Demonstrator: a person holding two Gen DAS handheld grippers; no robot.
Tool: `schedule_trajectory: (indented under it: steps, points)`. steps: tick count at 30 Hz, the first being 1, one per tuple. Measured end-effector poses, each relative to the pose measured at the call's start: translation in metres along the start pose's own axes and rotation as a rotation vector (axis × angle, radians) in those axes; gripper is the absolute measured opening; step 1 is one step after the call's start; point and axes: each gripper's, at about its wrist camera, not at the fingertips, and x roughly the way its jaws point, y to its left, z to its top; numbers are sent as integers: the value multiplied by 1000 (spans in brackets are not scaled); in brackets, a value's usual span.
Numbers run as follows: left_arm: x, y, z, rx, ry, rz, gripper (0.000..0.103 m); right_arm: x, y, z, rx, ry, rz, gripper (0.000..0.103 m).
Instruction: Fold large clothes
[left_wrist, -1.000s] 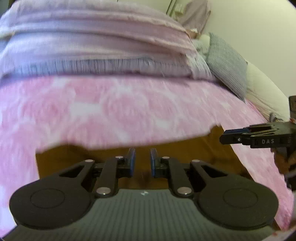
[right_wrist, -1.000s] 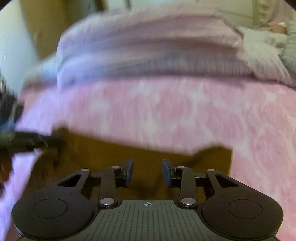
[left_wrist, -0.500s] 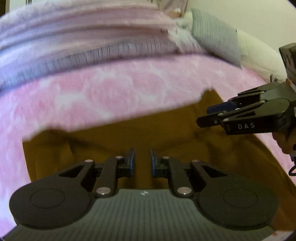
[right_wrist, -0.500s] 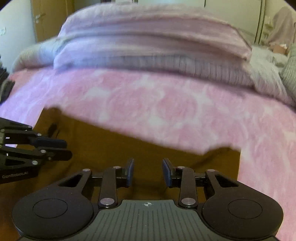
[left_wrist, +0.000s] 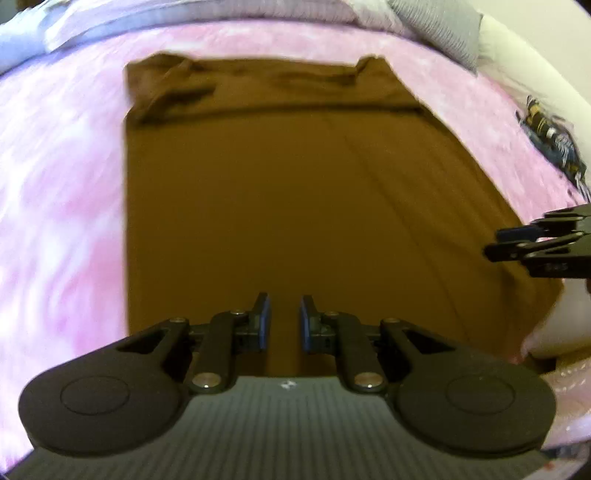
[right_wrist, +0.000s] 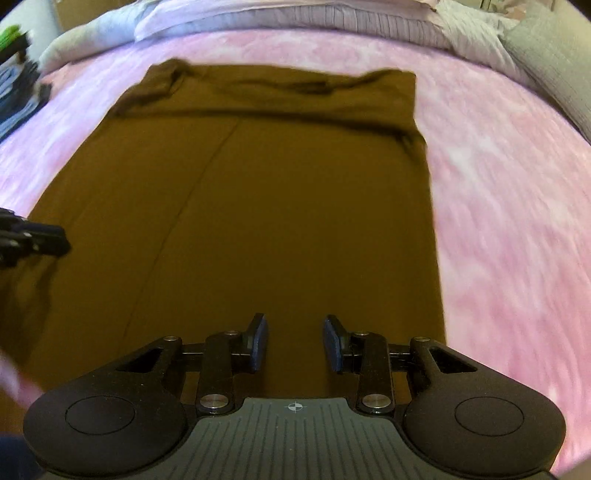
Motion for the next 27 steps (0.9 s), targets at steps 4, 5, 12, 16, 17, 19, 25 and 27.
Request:
schedule_trajectory:
  steps: [4, 5, 12, 16, 17, 19, 25, 27]
  points:
    - [-31, -3, -36, -55, 77, 48, 12, -20, -7, -36, -12, 67, 39, 31]
    - [-38, -3, -43, -71, 87, 57, 12, -23, -9, -40, -17, 90, 48, 31]
    - [-89, 29, -43, -226, -23, 139, 29, -54, -49, -36, 82, 32, 144, 37]
    - [-78, 67, -42, -365, -3, 63, 37, -43, -93, -24, 250, -6, 204, 48]
    - [-75, 74, -45, -395, 3, 34, 37, -37, -103, -22, 286, -8, 218, 48]
    - [-65, 90, -51, -478, 12, -48, 37, -25, -120, -23, 351, 7, 238, 48]
    - [-46, 108, -62, -622, -10, -163, 38, -13, -150, -38, 464, 15, 349, 48]
    - [-46, 105, -67, -594, 6, -204, 37, -13, -150, -42, 486, 33, 409, 48]
